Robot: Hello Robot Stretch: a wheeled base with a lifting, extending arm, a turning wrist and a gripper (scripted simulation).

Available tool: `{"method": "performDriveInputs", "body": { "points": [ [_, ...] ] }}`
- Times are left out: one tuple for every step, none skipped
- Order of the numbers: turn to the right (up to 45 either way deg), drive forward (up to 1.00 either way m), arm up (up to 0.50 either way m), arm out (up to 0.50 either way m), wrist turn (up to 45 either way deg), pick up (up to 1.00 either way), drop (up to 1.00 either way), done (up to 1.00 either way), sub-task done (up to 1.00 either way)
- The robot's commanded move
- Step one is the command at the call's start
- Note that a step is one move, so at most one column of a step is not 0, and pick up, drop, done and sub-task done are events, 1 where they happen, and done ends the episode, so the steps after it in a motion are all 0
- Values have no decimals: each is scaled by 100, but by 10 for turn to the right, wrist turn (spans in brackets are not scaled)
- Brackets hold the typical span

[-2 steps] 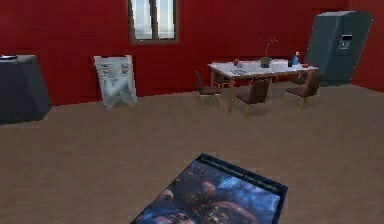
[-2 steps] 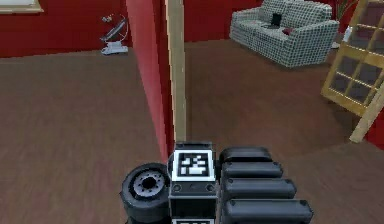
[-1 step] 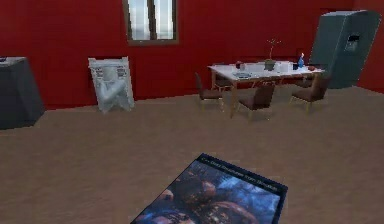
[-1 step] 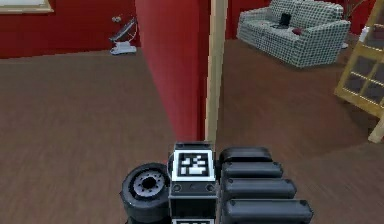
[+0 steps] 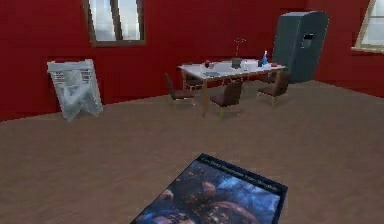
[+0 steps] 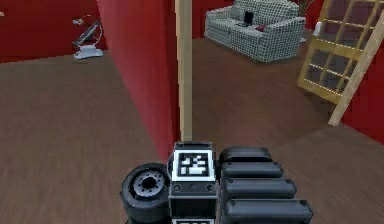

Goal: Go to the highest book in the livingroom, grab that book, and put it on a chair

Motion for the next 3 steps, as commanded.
{"method": "performDriveInputs", "body": {
  "points": [
    [0,100,0,0,0,0,0,0,0],
    [0,100,0,0,0,0,0,0,0],
    [120,0,0,0,0,0,0,0,0]
  ]
}}
